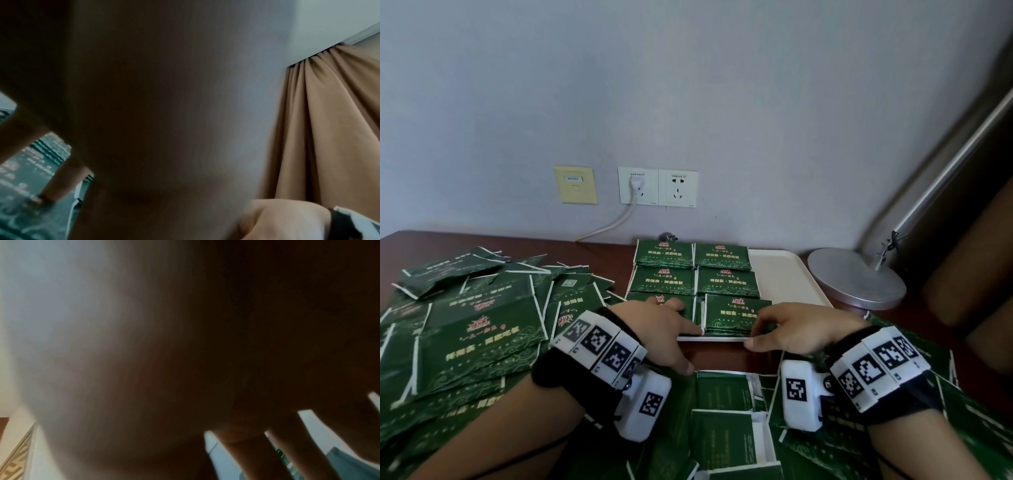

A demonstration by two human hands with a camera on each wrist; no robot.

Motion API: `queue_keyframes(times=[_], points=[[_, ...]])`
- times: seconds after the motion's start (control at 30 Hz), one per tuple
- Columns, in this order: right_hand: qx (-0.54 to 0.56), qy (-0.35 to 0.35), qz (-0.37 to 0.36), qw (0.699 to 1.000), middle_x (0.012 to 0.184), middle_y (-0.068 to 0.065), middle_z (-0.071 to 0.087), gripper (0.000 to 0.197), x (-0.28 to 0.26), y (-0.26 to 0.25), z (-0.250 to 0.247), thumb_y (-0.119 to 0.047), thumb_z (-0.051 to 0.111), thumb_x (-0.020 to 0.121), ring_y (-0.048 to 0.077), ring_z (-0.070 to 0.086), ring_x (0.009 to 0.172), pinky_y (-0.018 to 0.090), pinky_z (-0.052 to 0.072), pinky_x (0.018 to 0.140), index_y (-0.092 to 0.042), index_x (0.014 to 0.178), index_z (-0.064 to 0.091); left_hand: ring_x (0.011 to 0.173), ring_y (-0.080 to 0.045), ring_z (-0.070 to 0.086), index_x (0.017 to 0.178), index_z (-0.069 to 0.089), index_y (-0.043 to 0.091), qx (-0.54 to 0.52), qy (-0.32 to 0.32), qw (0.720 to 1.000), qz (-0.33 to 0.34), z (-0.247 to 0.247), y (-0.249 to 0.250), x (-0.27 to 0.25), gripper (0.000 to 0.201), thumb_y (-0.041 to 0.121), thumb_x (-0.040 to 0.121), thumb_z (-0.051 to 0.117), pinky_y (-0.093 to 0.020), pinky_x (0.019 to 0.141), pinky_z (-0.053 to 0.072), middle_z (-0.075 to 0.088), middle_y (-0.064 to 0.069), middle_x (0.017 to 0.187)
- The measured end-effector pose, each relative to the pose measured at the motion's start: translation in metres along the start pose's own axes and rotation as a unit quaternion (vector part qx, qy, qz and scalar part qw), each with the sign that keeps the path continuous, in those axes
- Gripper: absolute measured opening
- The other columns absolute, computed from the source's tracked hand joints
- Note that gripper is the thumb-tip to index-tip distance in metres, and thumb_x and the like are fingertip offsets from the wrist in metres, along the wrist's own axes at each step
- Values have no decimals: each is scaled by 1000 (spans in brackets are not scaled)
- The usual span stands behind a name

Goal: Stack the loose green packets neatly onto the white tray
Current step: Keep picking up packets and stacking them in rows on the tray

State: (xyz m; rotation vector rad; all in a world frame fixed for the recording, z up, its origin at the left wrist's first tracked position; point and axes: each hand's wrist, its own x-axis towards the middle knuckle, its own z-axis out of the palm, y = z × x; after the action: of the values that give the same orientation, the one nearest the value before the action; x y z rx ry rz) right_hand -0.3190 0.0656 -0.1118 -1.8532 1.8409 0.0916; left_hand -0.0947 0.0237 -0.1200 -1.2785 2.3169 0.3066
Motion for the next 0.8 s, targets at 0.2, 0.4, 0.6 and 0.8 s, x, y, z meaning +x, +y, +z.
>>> queue_keyframes(times=[0.2,0.4,0.6,0.8], points=[[18,51,-36,998,109,-15,58,35,-19,-13,-9,-57,64,87,9,55,104,27,42,89,-35,113,63,140,-18,38,148,34,45,-85,65,993,56,-22,-16,-42,63,57,91,58,-38,113,32,30,8,158],[14,14,-109,994,101,-15,69,36,-61,-50,-10,-55,71,82,7,66,90,30,54,85,-37,112,63,102,-8,66,128,60,32,-101,-16,990,94,-16,-24,-74,42,36,88,72,-36,94,53,68,13,117],[-166,-103,-67,978,122,-9,61,65,-64,-74,20,-44,80,77,16,59,109,41,50,98,-33,135,52,91,-7,61,124,65,30,-23,-36,998,47,1,-23,-62,45,34,82,79,-22,72,48,67,11,110],[-208,-138,-67,966,122,-5,60,63,-59,-82,26,-33,80,79,21,58,111,40,50,98,-28,136,54,69,3,48,134,58,30,-15,-52,996,67,3,-23,-55,49,34,87,73,-27,75,45,50,23,80]])
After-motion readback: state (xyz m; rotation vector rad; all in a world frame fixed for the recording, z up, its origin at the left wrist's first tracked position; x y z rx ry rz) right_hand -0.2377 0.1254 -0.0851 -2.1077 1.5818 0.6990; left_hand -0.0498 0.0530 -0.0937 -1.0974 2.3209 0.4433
